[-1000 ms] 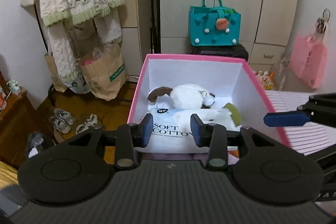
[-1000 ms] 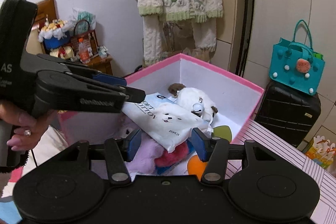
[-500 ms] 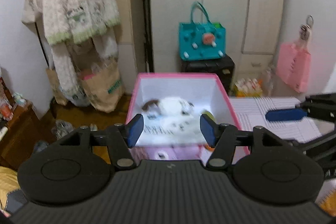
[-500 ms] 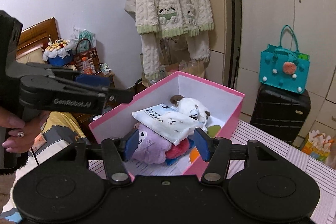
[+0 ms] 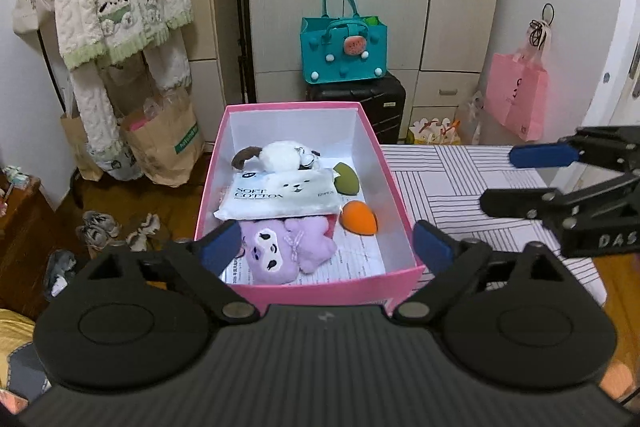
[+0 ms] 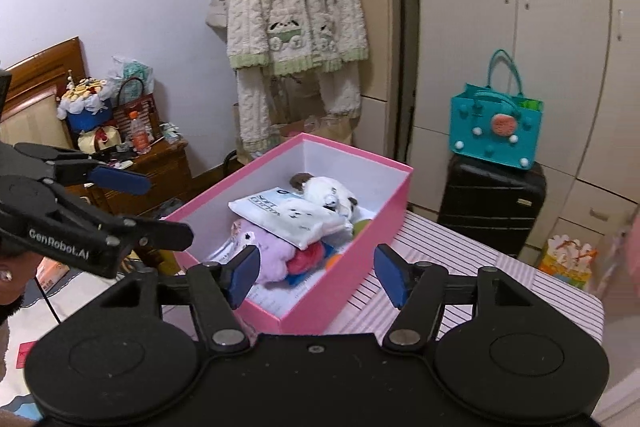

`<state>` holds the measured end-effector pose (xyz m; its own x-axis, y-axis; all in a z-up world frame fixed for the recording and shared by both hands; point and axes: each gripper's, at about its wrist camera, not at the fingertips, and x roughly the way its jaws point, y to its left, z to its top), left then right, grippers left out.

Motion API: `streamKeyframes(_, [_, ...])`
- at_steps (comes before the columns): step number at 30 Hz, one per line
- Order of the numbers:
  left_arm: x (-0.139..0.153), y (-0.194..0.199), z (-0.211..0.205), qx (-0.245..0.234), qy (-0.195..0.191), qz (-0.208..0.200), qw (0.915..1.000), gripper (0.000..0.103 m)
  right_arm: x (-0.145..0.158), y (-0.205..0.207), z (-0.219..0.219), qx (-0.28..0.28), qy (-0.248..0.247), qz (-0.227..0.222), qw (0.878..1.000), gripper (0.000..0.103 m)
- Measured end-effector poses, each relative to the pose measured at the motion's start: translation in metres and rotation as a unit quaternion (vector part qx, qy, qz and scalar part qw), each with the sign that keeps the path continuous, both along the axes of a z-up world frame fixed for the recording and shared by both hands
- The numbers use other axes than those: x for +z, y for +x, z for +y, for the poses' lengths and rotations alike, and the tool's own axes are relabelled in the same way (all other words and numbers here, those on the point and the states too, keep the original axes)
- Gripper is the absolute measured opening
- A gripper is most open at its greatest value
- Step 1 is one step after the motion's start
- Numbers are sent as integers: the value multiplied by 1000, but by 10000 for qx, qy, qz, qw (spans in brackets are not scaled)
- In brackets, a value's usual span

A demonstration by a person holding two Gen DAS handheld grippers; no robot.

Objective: Organize soft objects

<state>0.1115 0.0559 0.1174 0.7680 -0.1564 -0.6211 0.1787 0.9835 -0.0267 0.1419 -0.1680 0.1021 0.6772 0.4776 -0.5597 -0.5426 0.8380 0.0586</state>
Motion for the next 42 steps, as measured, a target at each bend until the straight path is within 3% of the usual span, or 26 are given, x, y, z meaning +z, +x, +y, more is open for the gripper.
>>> streamKeyframes(5, [0,-12,-12,192,207,48,9996,103,0,-17,-11,-205,-31,-41,9998,81])
streamKeyframes(9, [-4,-19,-19,172,226,120,9995,103,-3,-29,-17,-634,-96,-44,9979,101])
streamKeyframes(14, [-12,-34,-25,248,182,-191,9993,103,-10,-46,-25,-1346,-357,-52,9902,102])
streamKeyframes(18, [-21,-35,-31,-59,53,-82,9999,103,-12,-62,-34,-1285,-387,51,9909,101])
streamKeyframes(24, [-39,-37,-44,-278,-31,138,9995,103,-19,-91,-32,-1627,-365,-246,9857,101])
streamKeyframes(30, [-43,-46,-53,-253,74,-62,9996,103,-30,-102,-36,-1905,-325,-654,9790,102])
streamKeyframes(42, [-50,-62,-57,-138,-55,-247,9996,103,-44,-106,-36,-2148,-256,-433,9754,101])
